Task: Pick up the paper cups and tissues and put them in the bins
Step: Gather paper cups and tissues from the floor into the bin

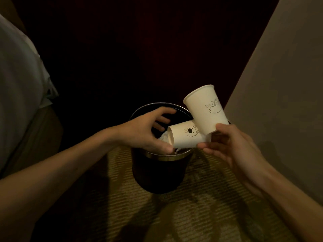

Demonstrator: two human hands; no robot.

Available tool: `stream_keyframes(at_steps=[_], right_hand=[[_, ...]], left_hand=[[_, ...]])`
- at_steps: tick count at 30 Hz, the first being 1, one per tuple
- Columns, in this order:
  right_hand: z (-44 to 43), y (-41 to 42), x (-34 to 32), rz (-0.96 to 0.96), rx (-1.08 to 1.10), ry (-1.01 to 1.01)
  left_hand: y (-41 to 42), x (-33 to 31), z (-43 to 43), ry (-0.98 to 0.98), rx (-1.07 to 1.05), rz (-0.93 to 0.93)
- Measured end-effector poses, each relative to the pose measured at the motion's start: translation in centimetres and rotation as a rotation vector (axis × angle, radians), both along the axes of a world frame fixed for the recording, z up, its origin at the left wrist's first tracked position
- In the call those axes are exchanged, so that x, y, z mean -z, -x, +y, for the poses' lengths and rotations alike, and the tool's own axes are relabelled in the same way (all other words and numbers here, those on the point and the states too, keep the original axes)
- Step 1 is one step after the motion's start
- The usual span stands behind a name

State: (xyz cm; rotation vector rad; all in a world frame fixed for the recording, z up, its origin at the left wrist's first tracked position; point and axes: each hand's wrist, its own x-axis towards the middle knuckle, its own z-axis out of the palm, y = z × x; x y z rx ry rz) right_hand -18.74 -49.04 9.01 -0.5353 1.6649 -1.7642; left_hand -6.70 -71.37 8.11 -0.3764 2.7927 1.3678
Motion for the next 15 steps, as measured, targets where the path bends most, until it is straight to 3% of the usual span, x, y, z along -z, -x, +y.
stream_keyframes(at_steps=[2, 5, 8, 11, 15], right_hand=[[-1.0, 0.0, -0.1, -0.035, -0.011, 0.039], [-2.3, 0.6, -0.4, -0.108, -0.030, 0.139], [-3.1, 1.7, -0.6, -0.094, 0.023, 0.145], [-3.4, 2.3, -0.2, 0.001, 0.067, 0.012], [-3.6, 3.0, 0.9, 0.095, 0.112, -0.124]], left_hand=[[0.3, -0.4, 1.1, -0.083, -0.025, 0.146], [1.1, -0.7, 1.1, 0.017, -0.111, 0.364], [1.0, -1.5, -1.3, 0.125, -0.274, 0.459], [1.2, -1.5, -3.4, 0.362, -0.321, 0.395], [3.6, 1.0, -4.6, 0.592, -0.282, 0.179]])
